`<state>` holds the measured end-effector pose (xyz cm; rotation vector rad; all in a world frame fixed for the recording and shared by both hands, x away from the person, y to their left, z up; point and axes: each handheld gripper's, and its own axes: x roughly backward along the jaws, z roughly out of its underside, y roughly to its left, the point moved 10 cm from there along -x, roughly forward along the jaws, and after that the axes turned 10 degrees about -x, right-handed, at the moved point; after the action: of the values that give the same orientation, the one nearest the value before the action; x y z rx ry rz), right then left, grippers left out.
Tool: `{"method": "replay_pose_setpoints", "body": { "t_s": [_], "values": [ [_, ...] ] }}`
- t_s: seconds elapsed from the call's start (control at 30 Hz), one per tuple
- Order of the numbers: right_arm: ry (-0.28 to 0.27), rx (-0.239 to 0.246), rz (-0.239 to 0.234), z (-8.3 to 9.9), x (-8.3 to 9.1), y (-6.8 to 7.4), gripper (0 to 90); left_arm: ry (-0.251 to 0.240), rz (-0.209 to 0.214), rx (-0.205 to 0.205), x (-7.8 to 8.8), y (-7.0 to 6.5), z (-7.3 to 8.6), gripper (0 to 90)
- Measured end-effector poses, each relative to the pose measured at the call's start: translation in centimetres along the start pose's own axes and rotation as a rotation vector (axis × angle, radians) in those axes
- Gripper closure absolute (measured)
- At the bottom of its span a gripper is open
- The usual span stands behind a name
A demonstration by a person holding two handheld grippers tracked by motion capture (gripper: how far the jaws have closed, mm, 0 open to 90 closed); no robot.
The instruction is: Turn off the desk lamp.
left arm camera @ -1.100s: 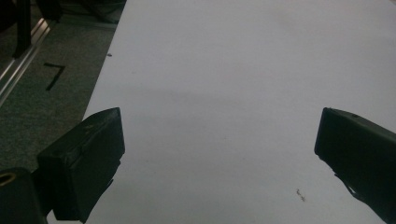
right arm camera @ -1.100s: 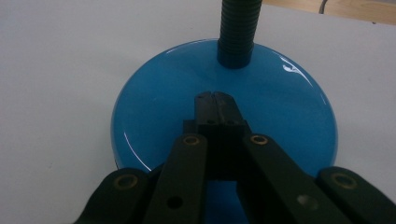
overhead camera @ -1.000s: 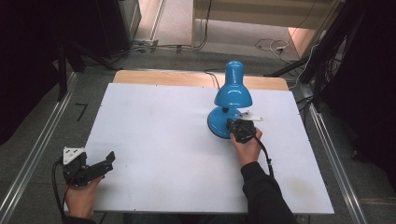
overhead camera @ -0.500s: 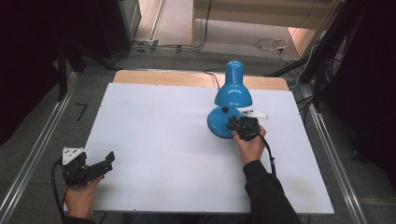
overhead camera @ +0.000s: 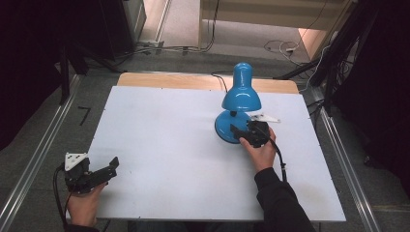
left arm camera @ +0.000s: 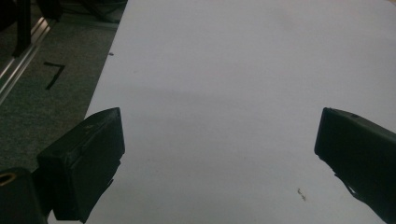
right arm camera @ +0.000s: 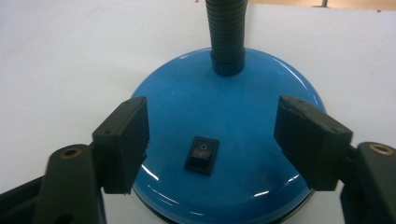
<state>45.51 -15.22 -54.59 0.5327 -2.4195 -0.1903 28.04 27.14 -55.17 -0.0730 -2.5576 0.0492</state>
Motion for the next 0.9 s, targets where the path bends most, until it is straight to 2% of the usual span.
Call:
{"method": "replay_pose_setpoints", "body": {
  "t_s": [0.23, 0.43, 0.9],
  "values": [
    [-0.016, 0.028, -0.013, -0.2, 0.5, 0.6, 16.4, 0.0, -0.001, 0.001, 0.0, 0.0, 0.0, 2.0],
    [-0.011, 0.041, -0.019, -0.2, 1.2, 0.8, 15.5, -0.002, -0.001, 0.003, 0.0, 0.0, 0.0, 2.1],
    [-0.014, 0.047, -0.012, -0.4, 3.6, -0.4, 15.2, -0.004, -0.001, 0.005, 0.1, 0.0, 0.0, 2.1]
  ]
}}
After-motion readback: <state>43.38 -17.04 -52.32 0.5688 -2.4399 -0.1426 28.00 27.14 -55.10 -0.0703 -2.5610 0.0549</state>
